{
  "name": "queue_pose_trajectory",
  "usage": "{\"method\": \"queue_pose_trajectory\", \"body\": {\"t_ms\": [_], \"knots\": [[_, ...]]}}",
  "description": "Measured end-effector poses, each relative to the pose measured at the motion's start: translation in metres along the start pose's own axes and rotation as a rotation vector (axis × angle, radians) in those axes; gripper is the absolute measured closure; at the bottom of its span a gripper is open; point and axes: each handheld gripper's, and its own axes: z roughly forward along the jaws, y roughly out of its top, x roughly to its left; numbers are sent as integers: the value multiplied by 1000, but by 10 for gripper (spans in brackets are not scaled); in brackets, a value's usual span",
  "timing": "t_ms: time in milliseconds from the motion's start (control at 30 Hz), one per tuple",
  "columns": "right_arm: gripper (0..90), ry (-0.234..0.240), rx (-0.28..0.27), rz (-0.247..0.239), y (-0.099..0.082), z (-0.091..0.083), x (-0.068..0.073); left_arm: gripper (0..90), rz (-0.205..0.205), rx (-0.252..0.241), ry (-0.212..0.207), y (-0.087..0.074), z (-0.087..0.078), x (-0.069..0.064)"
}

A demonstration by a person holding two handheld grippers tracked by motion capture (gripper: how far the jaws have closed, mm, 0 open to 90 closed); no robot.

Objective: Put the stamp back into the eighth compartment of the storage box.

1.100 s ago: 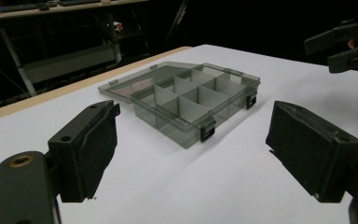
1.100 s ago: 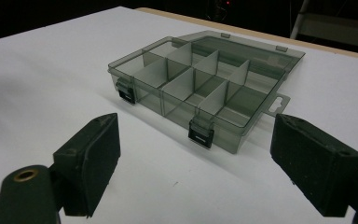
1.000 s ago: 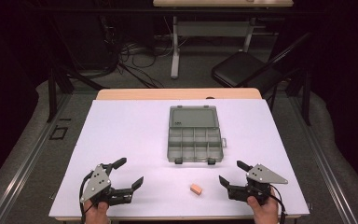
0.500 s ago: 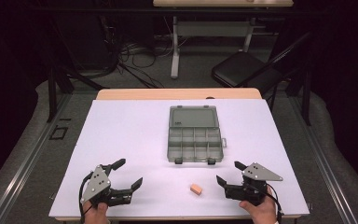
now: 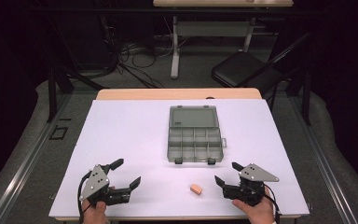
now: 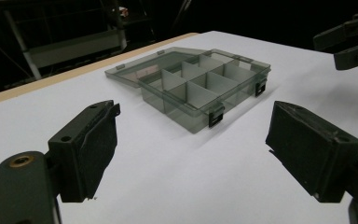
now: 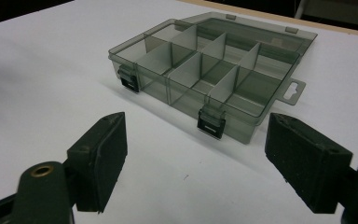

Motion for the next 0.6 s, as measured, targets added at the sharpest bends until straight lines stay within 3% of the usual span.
{"method": "queue_pose_trajectory", "body": {"t_ms": [600], "knots": [[224,32,16,-13,1,13,10,161,-18,39,-7,-2,5,0]]}}
